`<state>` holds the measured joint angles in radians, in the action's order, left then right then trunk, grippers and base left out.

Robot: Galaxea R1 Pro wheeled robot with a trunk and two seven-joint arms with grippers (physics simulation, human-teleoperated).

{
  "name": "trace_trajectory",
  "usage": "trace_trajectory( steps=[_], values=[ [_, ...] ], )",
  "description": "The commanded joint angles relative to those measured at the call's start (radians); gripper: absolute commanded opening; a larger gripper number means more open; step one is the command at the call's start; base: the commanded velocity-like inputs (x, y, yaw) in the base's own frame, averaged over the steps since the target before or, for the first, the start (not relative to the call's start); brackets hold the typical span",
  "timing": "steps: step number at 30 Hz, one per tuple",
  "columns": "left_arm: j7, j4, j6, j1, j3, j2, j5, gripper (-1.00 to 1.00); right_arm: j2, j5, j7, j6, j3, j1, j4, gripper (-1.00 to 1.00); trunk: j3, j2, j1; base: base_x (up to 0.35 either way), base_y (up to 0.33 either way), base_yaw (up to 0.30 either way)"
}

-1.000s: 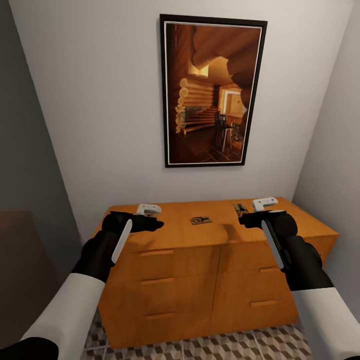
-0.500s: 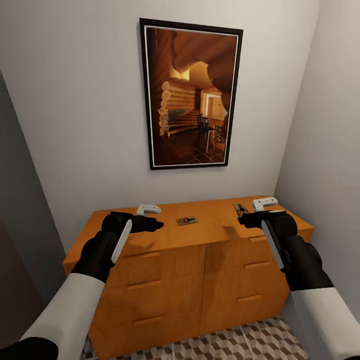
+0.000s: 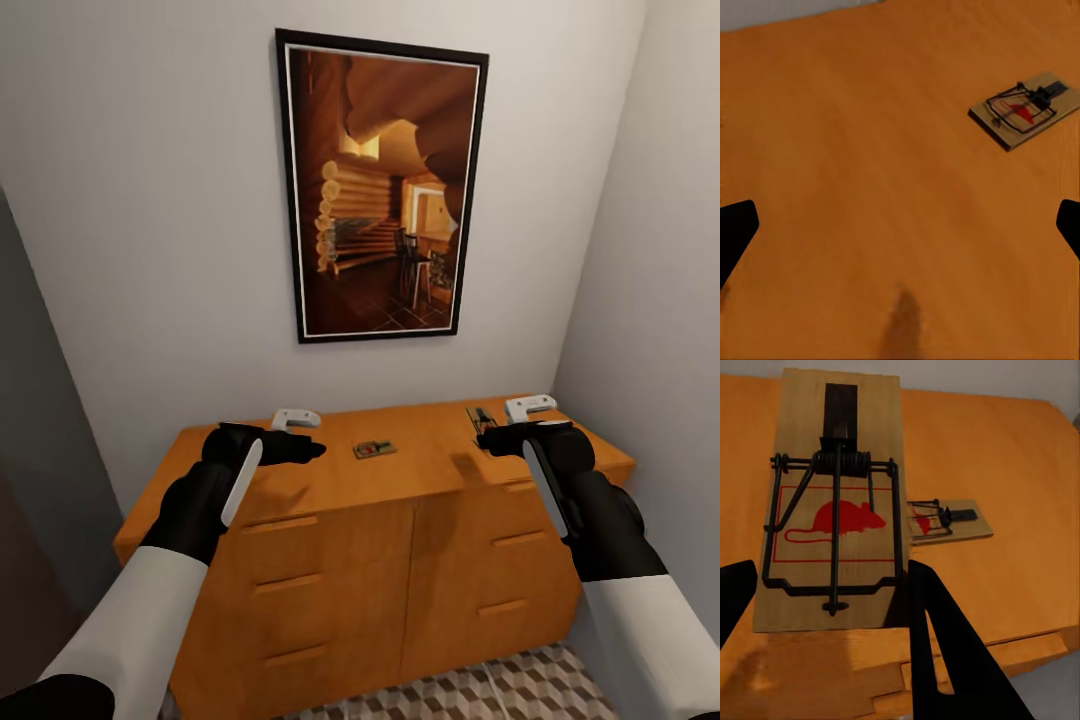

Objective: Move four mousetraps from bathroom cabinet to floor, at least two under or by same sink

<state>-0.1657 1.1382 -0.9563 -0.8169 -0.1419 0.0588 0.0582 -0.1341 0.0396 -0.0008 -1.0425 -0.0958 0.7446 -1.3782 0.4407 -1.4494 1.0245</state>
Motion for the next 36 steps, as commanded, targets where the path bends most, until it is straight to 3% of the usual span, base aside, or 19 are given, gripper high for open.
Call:
trace_trajectory(
  steps=[1, 31, 35, 36],
  values=[
    [0.002, 0.001, -0.005, -0.001, 0.000, 0.000, 0.006, 1.00, -0.001, 0.003, -0.001, -0.005, -0.002, 0.001, -0.001, -1.00, 0.001, -0.001, 0.000, 0.281, 0.059, -0.001],
    [0.001, -0.007, -0.007, -0.001, -0.002, 0.004, 0.007, 1.00, -0.001, 0.001, 0.002, -0.005, -0.003, 0.001, -0.001, -1.00, -0.001, -0.001, 0.000, 0.300, 0.064, -0.020],
    [-0.026, -0.009, -0.010, -0.001, -0.005, 0.003, 0.007, 1.00, -0.001, 0.002, 0.000, -0.005, -0.002, 0.001, 0.000, -1.00, -0.004, -0.001, 0.000, 0.063, 0.009, -0.208],
    [-0.058, -0.010, -0.010, -0.001, -0.006, 0.001, 0.006, 1.00, -0.002, 0.002, 0.000, -0.005, -0.002, 0.001, 0.000, -1.00, -0.005, -0.001, 0.000, 0.028, 0.004, -0.212]
  ],
)
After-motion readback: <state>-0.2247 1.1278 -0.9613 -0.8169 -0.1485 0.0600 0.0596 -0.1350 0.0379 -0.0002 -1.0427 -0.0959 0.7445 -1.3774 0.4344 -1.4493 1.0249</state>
